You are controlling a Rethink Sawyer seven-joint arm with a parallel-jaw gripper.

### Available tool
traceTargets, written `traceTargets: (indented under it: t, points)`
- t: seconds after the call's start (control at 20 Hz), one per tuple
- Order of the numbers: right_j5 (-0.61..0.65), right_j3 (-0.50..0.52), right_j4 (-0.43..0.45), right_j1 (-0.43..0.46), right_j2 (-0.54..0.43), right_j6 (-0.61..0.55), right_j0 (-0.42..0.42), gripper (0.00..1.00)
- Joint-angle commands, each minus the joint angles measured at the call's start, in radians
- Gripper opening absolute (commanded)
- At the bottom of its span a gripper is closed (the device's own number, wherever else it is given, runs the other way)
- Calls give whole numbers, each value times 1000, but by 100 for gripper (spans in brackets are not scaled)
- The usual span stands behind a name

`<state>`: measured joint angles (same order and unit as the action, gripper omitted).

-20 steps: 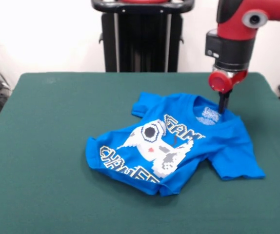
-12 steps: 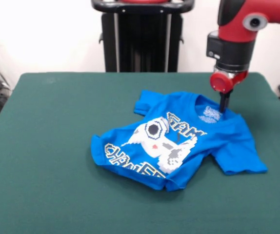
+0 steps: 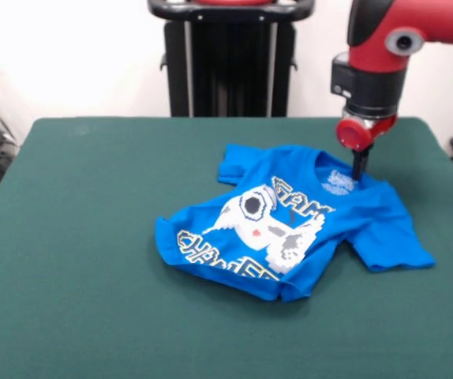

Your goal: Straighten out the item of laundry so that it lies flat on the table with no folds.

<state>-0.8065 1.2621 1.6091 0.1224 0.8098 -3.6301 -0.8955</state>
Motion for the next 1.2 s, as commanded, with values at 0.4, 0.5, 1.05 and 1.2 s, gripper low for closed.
traceTargets:
  t: [0.4,0.5,1.05,1.2]
  points:
    - [-220,66,35,-56,-243,-214,13,0]
    - [-240,75,41,-67,-246,-206,14,0]
    - [-229,76,50,-48,-254,-188,17,0]
    - [-215,75,52,-38,-256,-183,18,0]
